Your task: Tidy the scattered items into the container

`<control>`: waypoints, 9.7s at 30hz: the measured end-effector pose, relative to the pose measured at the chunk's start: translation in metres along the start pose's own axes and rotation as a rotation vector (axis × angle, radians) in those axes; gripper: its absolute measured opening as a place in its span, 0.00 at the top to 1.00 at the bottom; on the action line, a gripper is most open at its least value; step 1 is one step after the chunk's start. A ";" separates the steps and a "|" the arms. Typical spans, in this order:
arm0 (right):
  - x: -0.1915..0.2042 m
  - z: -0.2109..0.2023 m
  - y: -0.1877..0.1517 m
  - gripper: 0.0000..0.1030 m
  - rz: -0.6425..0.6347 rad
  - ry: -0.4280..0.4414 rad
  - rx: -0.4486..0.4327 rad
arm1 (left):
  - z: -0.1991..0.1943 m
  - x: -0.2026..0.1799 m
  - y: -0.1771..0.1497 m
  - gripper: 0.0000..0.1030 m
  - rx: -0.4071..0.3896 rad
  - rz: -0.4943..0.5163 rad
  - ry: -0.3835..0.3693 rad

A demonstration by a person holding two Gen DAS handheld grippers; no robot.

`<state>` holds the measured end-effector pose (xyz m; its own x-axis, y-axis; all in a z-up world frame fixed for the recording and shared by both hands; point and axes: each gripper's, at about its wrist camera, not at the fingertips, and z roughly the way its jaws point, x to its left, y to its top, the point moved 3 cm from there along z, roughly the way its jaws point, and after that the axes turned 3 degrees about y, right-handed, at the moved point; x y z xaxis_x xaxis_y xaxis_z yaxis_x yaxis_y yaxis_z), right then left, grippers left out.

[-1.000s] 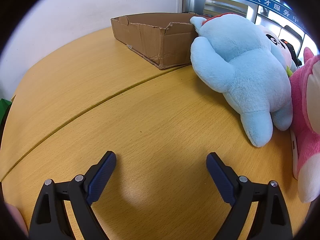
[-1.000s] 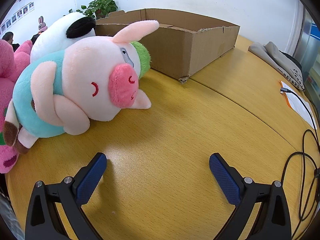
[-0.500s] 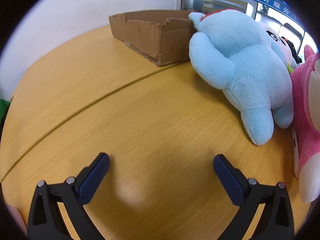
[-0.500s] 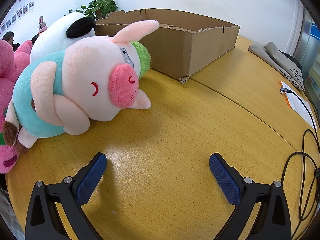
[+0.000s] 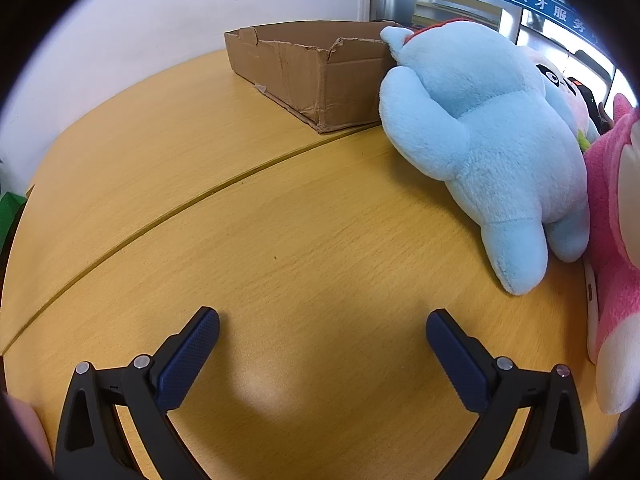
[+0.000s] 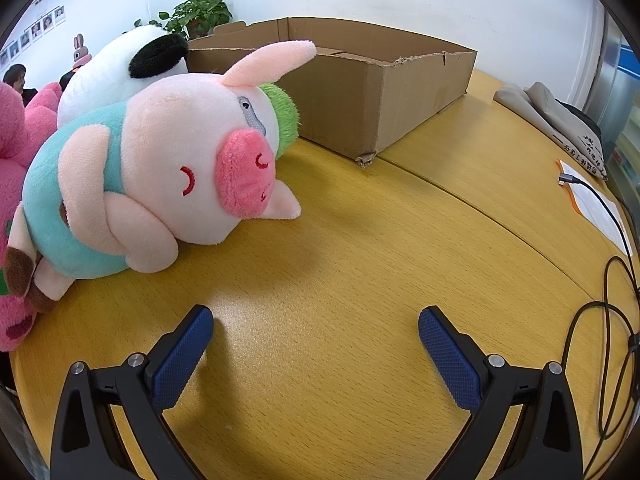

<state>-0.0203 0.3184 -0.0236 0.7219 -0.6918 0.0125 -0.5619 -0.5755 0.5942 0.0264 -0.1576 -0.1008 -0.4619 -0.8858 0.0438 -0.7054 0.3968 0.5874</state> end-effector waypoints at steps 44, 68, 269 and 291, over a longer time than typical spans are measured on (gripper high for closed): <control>0.179 -0.094 0.022 0.00 0.210 0.097 -0.423 | -0.168 -0.179 0.051 0.01 -0.442 -0.152 -0.095; 0.199 -0.055 0.035 0.00 0.252 0.222 -0.332 | -0.087 -0.196 0.055 0.00 -0.270 -0.263 -0.195; -0.023 0.047 0.190 0.11 0.275 -0.084 0.080 | 0.062 0.000 0.231 0.29 0.149 -0.320 0.061; 0.116 -0.107 0.212 0.00 0.215 -0.089 -0.391 | -0.119 -0.047 0.149 0.21 -0.235 -0.454 0.180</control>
<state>-0.0121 0.1629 0.1900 0.5583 -0.8223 0.1101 -0.4883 -0.2185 0.8449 0.0073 -0.0852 0.0806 -0.0247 -0.9911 -0.1310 -0.6639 -0.0817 0.7433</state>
